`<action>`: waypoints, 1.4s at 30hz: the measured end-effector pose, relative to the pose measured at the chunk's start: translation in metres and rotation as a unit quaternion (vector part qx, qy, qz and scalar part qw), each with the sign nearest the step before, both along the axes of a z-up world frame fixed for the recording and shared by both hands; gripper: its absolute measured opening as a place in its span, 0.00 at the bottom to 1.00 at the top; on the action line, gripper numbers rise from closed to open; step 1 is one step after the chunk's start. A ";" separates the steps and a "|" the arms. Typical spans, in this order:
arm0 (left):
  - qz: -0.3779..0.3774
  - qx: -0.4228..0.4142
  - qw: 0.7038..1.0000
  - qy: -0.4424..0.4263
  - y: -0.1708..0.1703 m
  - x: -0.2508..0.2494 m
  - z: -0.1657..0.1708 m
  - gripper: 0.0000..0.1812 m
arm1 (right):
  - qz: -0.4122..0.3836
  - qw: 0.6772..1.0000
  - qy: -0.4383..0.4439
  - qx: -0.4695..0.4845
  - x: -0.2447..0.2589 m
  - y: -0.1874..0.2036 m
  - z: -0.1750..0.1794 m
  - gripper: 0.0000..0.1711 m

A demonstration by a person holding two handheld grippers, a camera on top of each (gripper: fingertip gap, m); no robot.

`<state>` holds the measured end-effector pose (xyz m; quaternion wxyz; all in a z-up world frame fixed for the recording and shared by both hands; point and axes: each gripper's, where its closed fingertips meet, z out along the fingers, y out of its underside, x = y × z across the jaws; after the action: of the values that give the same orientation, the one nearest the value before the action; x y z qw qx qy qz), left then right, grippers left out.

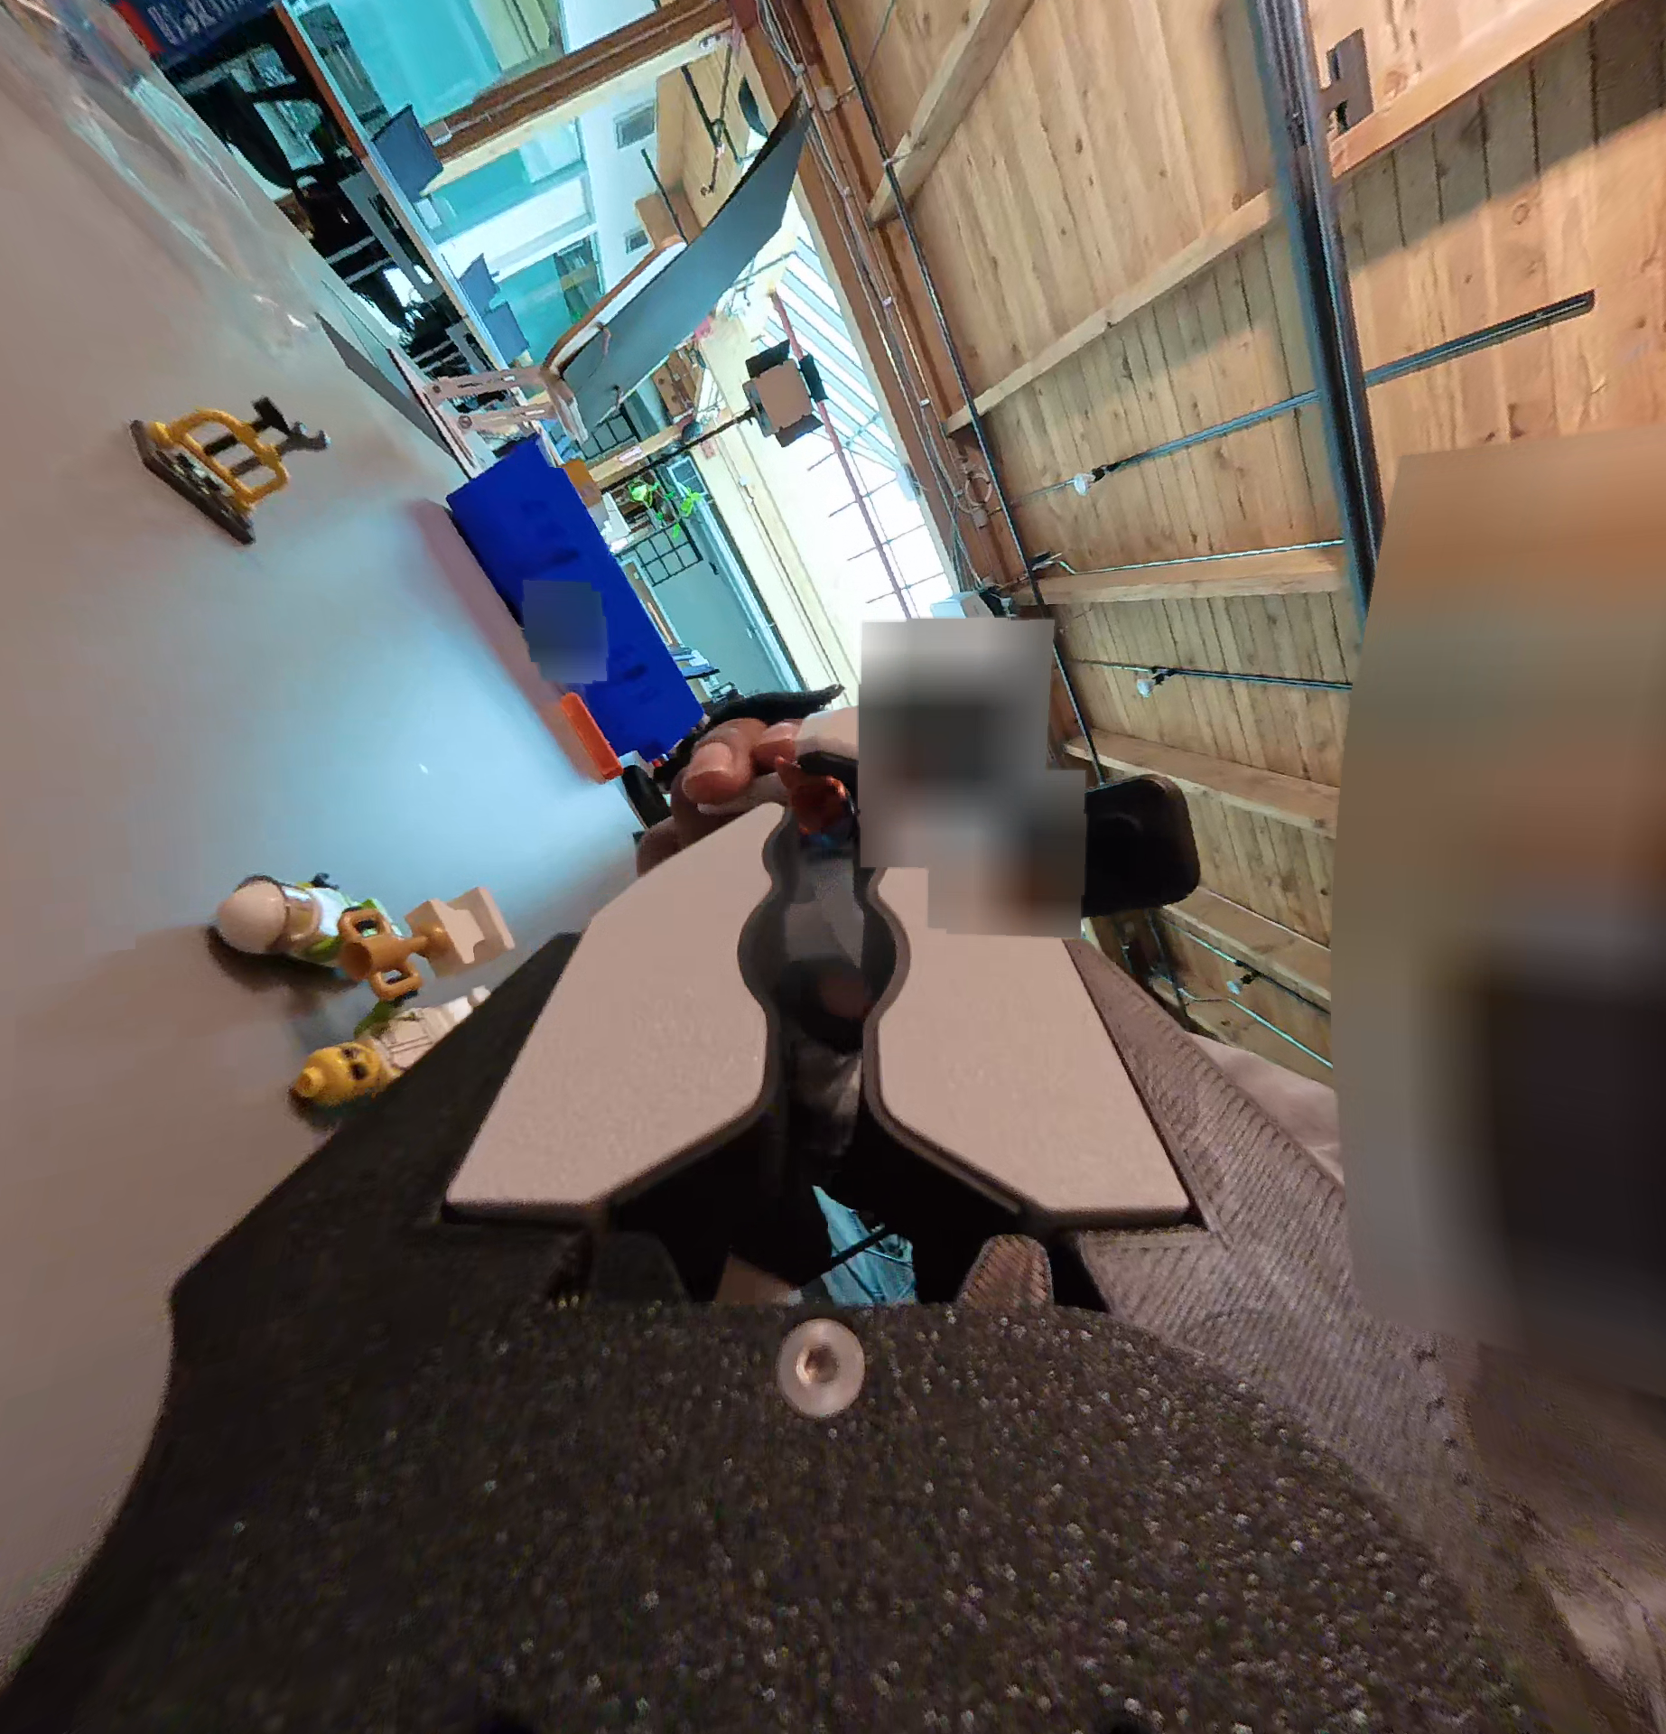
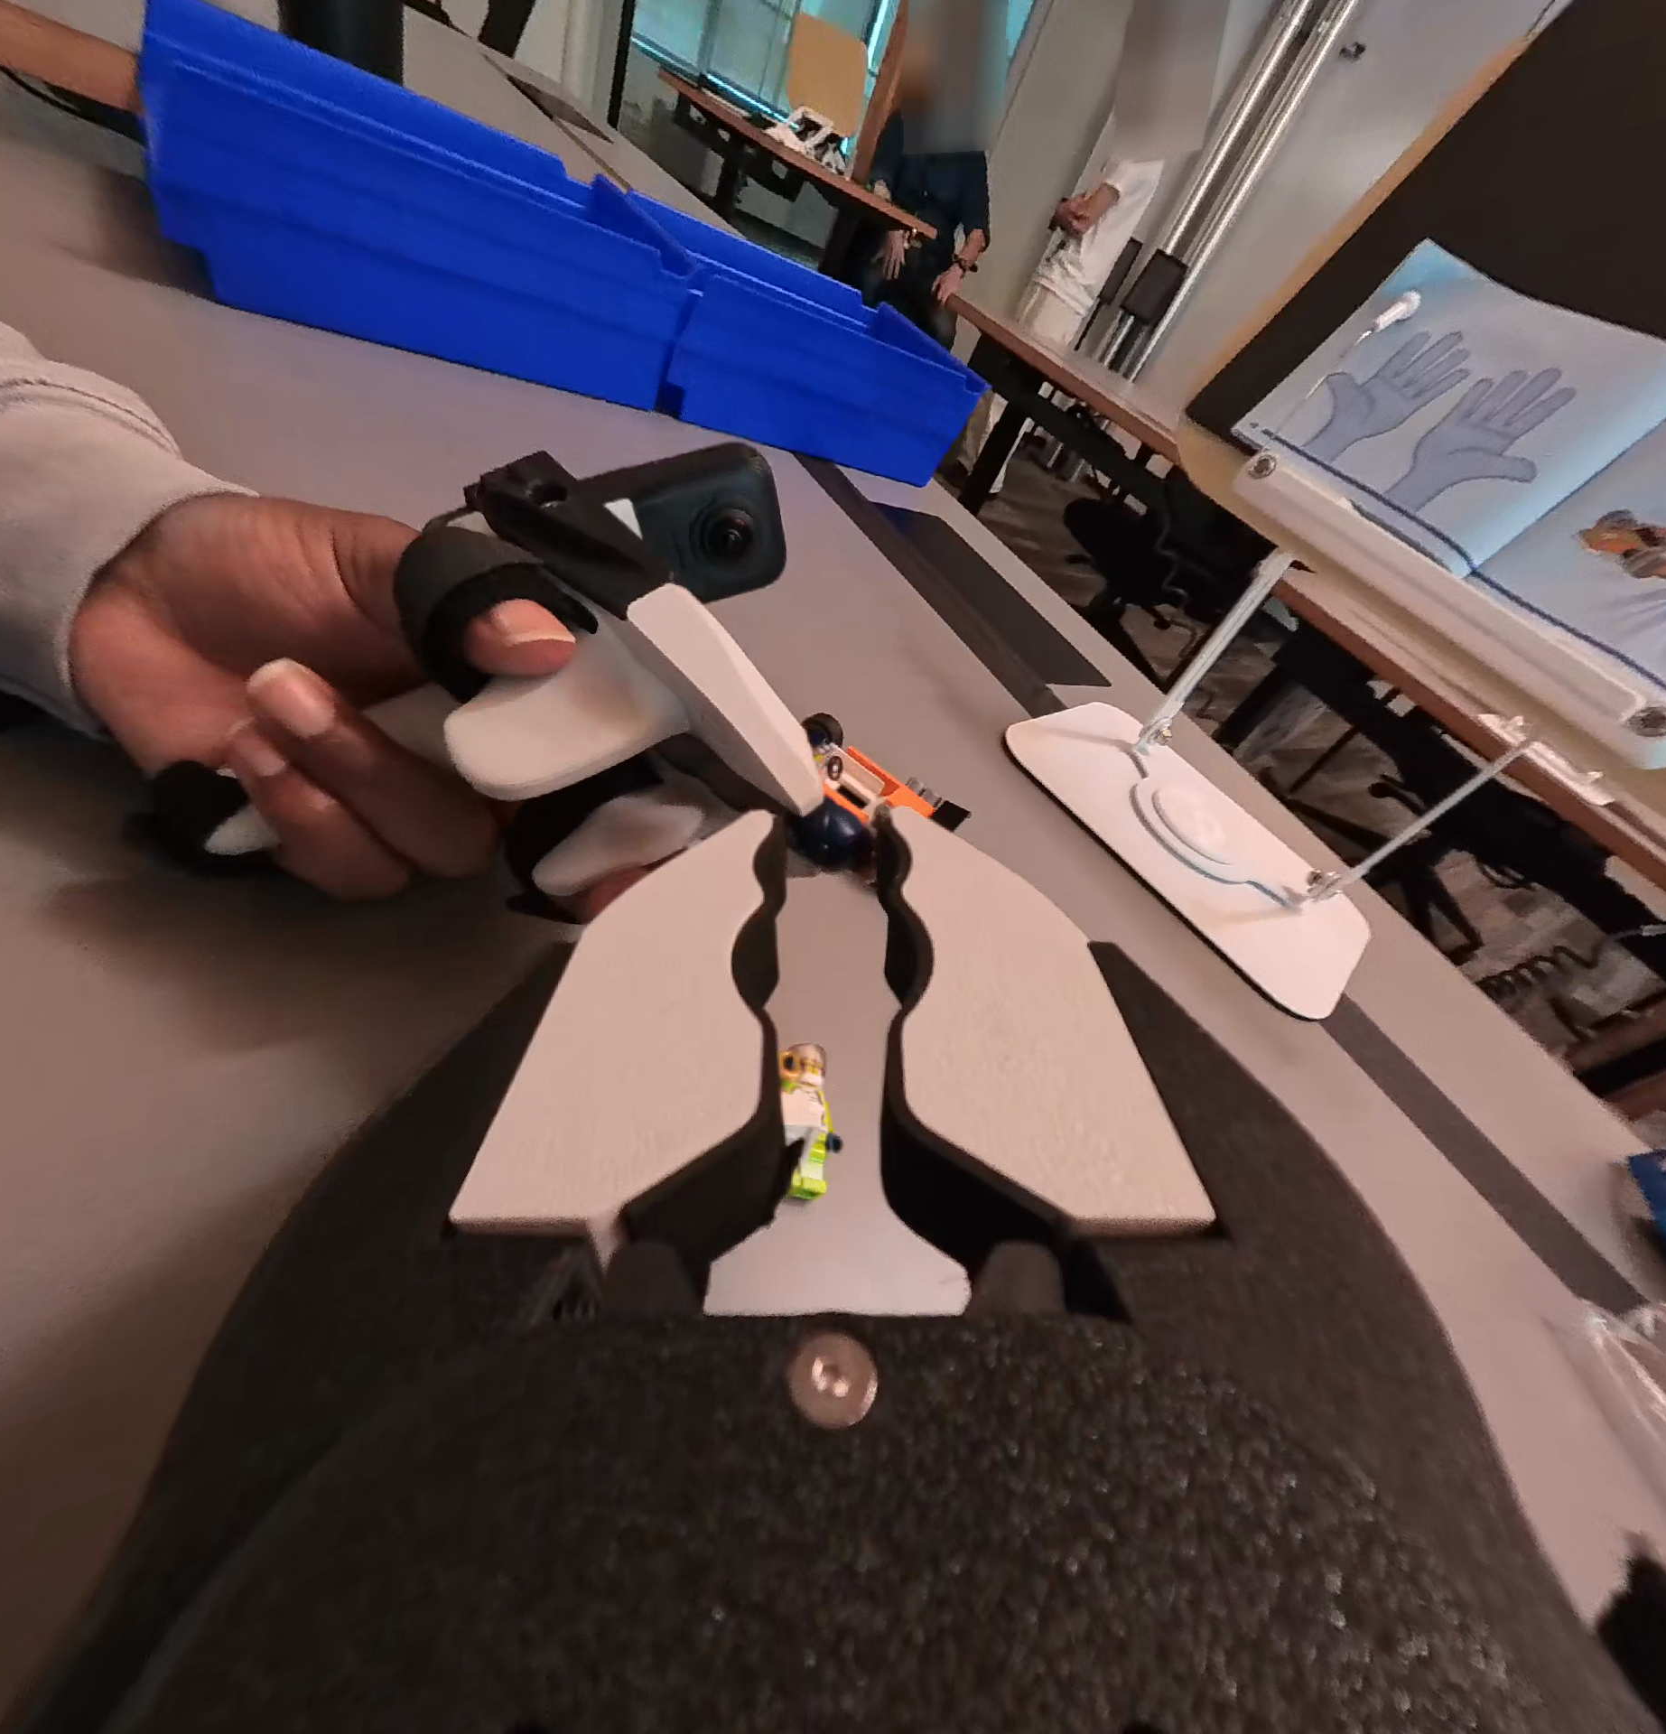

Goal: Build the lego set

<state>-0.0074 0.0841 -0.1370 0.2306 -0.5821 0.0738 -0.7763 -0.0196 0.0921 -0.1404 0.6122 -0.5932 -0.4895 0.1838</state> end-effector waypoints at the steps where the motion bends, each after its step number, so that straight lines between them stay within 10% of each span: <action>1: -0.003 -0.005 1.000 -0.004 -0.001 0.000 0.000 0.06 | -0.001 1.000 -0.006 0.009 0.000 0.000 -0.001 0.10; 9: -0.048 -0.032 0.998 -0.006 -0.010 0.002 -0.003 0.06 | 0.044 0.994 -0.046 0.094 0.001 -0.010 -0.002 0.09; 27: -0.128 0.183 0.946 0.236 -0.054 0.015 -0.039 0.12 | 0.284 0.904 -0.289 -0.138 0.019 -0.053 -0.036 0.08; 36: -0.169 0.115 0.970 0.130 -0.072 0.015 -0.017 0.01 | 0.327 0.872 -0.329 -0.154 0.017 -0.071 -0.019 0.08; 42: -0.160 0.060 0.985 0.005 -0.065 0.005 0.017 0.01 | 0.274 0.926 -0.247 -0.074 0.011 -0.060 0.015 0.13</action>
<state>-0.0026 0.0195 -0.1200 0.1377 -0.5516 0.2134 -0.7945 -0.0086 0.0323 -0.1254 0.3518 -0.5059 -0.7540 0.2279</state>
